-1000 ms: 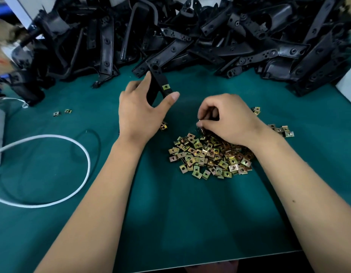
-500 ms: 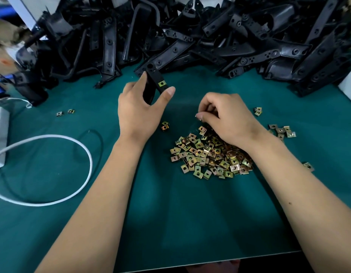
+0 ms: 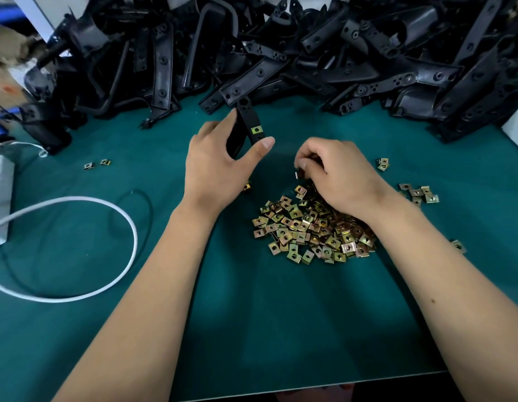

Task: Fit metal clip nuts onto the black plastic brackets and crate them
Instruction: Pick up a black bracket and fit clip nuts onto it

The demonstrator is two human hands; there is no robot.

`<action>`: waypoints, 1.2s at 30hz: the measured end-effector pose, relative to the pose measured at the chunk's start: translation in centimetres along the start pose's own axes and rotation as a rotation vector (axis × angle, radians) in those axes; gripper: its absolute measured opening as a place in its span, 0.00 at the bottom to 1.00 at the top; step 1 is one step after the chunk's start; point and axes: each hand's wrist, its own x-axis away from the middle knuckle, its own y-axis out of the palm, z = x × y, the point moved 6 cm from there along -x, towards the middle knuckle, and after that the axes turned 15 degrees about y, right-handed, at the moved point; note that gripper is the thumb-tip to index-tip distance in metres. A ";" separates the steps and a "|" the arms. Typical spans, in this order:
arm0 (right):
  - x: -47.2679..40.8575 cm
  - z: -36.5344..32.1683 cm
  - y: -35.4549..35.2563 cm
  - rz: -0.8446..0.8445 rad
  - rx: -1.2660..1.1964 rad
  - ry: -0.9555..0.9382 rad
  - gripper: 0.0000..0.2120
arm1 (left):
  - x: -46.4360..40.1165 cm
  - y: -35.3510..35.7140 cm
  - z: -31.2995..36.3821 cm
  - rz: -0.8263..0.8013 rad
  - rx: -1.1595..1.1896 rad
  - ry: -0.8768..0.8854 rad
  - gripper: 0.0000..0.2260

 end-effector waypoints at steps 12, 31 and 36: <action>0.2 0.6 -0.4 -0.146 0.184 0.008 0.12 | 0.0 0.3 0.2 -0.036 -0.018 0.009 0.28; -0.4 1.5 -2.0 0.147 -0.410 0.110 0.02 | 0.2 1.0 1.7 -0.097 0.088 0.195 0.38; 0.0 2.0 -0.8 0.087 -0.987 0.275 0.06 | 0.5 2.0 3.4 -0.209 0.070 0.362 0.42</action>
